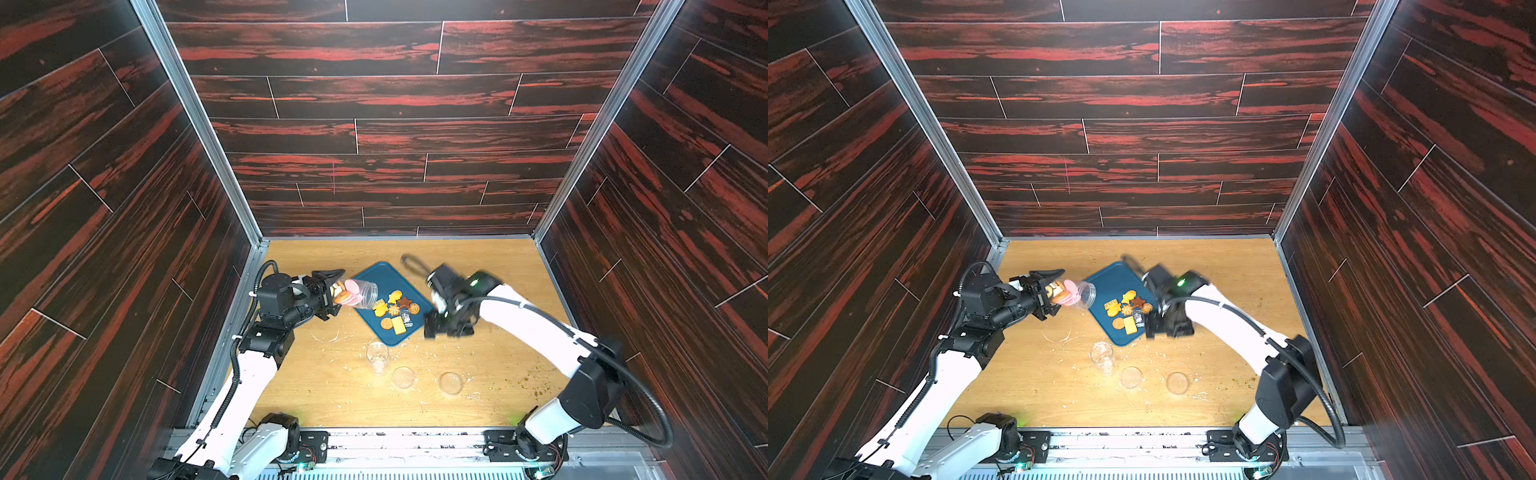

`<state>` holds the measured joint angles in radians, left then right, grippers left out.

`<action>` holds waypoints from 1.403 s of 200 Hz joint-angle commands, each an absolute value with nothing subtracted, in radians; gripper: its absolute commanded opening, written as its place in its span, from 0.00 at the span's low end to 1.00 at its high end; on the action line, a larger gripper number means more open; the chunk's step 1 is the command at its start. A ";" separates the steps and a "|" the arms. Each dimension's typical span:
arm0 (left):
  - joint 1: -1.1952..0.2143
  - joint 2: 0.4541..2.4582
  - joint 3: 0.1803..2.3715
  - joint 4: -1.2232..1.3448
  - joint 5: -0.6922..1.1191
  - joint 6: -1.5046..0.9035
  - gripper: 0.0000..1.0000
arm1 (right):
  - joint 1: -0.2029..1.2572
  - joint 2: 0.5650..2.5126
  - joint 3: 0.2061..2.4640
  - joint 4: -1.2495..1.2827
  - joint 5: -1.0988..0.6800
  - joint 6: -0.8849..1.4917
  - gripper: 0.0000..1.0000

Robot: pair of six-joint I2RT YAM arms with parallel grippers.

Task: Pour the cookies out of the jar
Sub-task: Place the lid at the center of the board, then pour the cookies in the jar onto the tray.

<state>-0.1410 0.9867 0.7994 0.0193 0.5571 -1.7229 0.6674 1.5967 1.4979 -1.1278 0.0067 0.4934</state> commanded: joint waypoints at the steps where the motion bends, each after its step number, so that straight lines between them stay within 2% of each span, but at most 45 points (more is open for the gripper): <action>1: -0.135 0.966 0.808 0.029 0.498 -1.746 0.61 | 0.605 1.553 1.588 -1.108 -0.114 0.395 0.81; 27: -0.135 0.974 0.818 -0.005 0.457 -1.729 0.60 | 0.573 1.493 1.602 -0.927 -0.212 0.350 0.81; 73: -0.135 0.992 0.795 0.014 0.416 -1.729 0.61 | 0.569 1.354 1.458 -0.555 -0.176 0.332 0.81; 111: -0.122 1.081 0.807 0.070 0.441 -1.715 0.61 | 0.567 1.336 1.442 -0.527 -0.147 0.431 0.81; 142: -0.107 1.191 0.851 0.030 0.447 -1.597 0.61 | 0.565 1.234 1.295 -0.432 -0.104 0.506 0.81; 162: -0.105 1.240 0.845 0.083 0.422 -1.588 0.61 | 0.561 1.188 1.274 -0.426 -0.087 0.456 0.81; 226: -0.095 1.506 0.832 0.240 0.412 -1.517 0.61 | 0.474 1.230 1.442 -0.573 -0.173 0.281 0.82; 280: -0.093 1.736 1.032 0.184 0.365 -1.355 0.61 | 0.474 1.223 1.433 -0.581 -0.158 0.239 0.82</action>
<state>-0.0990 1.6894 0.9352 0.1593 0.3950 -1.4422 0.4755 1.2251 1.4345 -0.5426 -0.1532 0.2768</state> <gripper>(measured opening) 0.656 0.821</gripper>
